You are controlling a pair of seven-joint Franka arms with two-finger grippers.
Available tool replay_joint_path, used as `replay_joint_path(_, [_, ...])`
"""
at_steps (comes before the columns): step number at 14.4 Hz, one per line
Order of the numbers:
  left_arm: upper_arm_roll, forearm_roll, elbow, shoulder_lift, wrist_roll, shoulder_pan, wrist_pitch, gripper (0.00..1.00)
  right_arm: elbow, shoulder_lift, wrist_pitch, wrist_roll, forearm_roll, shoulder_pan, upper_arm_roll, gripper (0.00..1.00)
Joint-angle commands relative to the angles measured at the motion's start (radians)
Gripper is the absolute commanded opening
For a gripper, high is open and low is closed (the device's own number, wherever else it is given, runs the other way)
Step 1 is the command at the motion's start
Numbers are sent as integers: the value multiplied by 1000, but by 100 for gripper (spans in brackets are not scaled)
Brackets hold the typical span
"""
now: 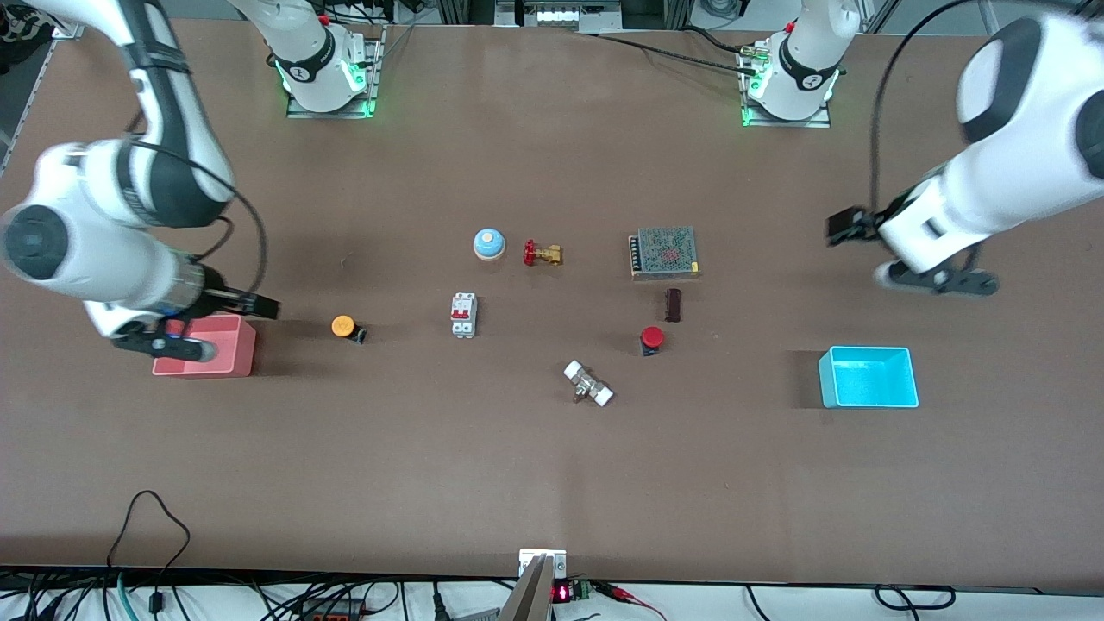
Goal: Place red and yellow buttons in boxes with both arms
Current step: 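Reach the right gripper to the yellow button while the left gripper reaches the red button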
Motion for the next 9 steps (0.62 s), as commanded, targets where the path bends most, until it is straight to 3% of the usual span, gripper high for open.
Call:
replay_joint_path(1, [-40,-6,208,215,-195,-68,28,100,-38,19,87,115,2,8,29,100])
replay_joint_path(5, [-33,-5,481,481,-397,-170,76,100,-38,67,138,110,-2,11,33,100])
replay_joint_path(9, [-31,158,471,561,-499,-287,205,100,-39,104,141,138,-2,22,33,100])
